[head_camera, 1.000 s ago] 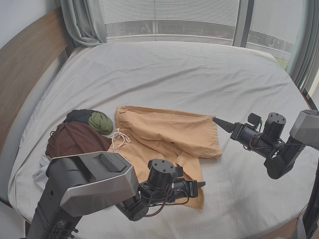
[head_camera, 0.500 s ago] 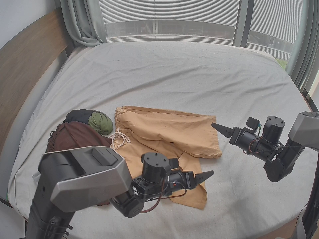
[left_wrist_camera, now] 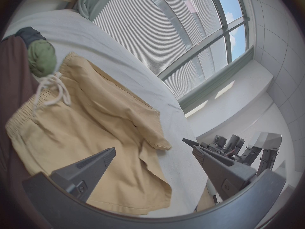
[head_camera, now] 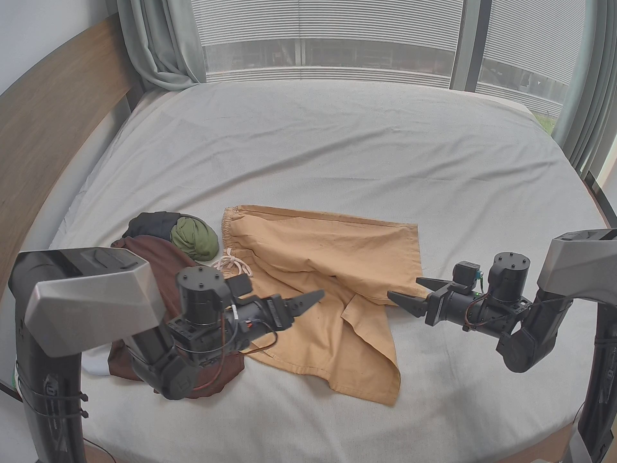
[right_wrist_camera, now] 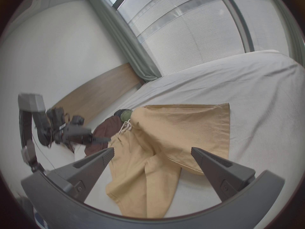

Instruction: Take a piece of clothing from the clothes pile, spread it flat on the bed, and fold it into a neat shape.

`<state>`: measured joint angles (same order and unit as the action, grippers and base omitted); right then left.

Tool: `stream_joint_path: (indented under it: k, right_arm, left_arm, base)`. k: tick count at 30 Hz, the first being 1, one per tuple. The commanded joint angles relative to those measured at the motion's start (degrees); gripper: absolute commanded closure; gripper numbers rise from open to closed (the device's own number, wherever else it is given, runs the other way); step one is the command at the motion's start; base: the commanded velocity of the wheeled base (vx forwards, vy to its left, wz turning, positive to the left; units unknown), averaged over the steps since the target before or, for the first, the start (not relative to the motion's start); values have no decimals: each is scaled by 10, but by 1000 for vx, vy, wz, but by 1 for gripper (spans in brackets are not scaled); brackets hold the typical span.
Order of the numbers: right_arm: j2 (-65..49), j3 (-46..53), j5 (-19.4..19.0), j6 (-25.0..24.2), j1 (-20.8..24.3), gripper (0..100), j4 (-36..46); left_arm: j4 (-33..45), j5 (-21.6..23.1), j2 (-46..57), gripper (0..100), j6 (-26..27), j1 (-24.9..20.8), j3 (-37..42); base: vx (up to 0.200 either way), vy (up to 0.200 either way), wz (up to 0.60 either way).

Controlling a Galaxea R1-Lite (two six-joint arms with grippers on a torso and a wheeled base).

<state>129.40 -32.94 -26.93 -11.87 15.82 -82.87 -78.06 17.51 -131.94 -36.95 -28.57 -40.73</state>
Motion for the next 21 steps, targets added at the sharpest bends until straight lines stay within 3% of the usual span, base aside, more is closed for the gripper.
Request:
stream_joint_path:
  k: [1, 2, 6, 21]
  right_arm:
    - [50, -34, -3, 49, 17, 0, 16]
    - [59, -53, -3, 95, 18, 0, 46]
    - [62, -90, -3, 160, 18, 0, 137]
    - [62, -171, 5, 194, 62, 0, 248]
  left_arm:
    - [-30, 3, 23, 0, 9, 58, 50]
    - [-49, 10, 21, 0, 7, 73, 58]
    - [-68, 14, 19, 0, 7, 90, 75]
    - [-105, 11, 6, 0, 35, 142, 130]
  base:
    - [0, 0, 0]
    - [0, 0, 0]
    - [0, 0, 0]
    - [0, 0, 0]
